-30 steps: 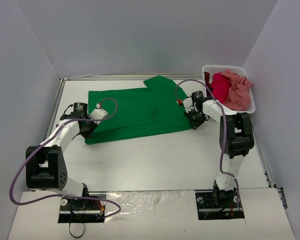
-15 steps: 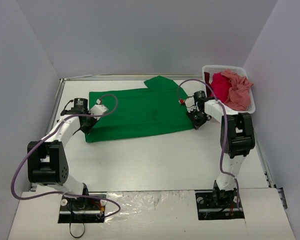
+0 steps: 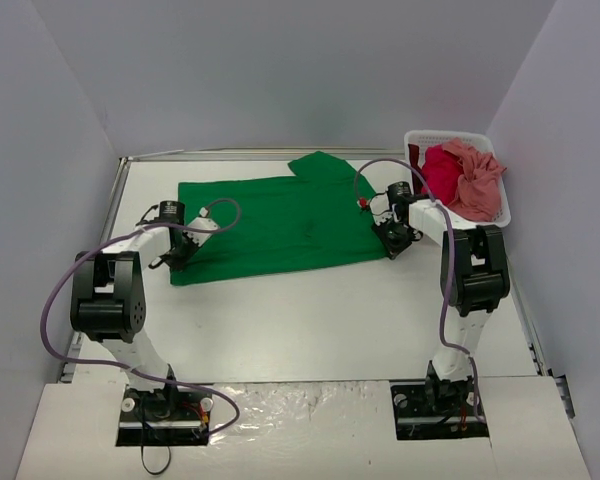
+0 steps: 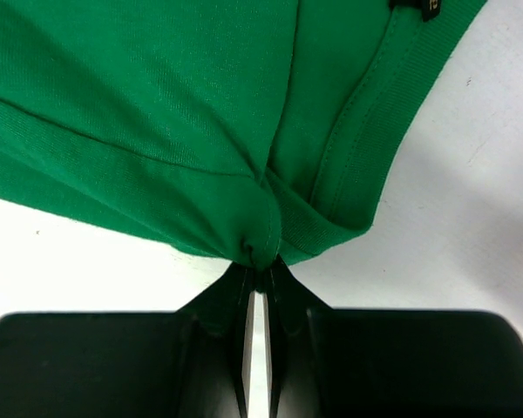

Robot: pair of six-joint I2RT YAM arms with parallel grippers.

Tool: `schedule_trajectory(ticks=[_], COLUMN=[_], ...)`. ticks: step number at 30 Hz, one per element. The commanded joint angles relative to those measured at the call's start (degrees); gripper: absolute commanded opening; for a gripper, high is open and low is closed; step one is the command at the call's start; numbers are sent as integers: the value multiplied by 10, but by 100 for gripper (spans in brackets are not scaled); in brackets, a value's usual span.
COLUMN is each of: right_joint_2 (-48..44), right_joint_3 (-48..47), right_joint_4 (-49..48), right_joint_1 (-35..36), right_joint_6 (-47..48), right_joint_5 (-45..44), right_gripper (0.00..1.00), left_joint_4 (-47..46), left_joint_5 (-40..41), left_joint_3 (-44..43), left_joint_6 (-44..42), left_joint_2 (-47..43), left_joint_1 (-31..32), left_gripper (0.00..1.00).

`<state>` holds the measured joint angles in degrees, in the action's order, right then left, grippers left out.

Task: Fold and stack the t-shirts
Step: Fold the flattened tshirt in 1/3 of the way

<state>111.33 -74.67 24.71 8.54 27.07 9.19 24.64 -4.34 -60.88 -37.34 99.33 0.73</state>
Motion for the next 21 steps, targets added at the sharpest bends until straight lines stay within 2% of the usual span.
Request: schedule_trajectory(ticks=[1, 6, 9, 10, 13, 17, 21], right_joint_2=[13, 16, 19, 20, 23, 23, 21], right_joint_3=[-10, -20, -21, -21, -21, -20, -18], right_joint_4=[27, 31, 31, 31, 31, 31, 31], right_joint_1=[-4, -4, -4, -4, -4, -4, -4], right_joint_6=[-5, -8, -8, -8, -8, -7, -7], right_joint_5=[7, 17, 21, 21, 26, 30, 34], right_gripper=[0, 0, 0, 0, 0, 0, 0], left_joint_4=[-23, -31, -38, -36, -22, -2, 51], left_joint_5=[35, 55, 76, 77, 83, 86, 40], left_joint_3=[-12, 7, 13, 13, 3, -5, 1], left_joint_6=[-19, -19, -24, -26, -32, -27, -27], left_joint_2=[-1, -25, -62, -74, -106, -147, -188], left_joint_1=[-5, -4, -5, -22, -22, -23, -22], left_gripper=[6, 10, 20, 25, 42, 47, 49])
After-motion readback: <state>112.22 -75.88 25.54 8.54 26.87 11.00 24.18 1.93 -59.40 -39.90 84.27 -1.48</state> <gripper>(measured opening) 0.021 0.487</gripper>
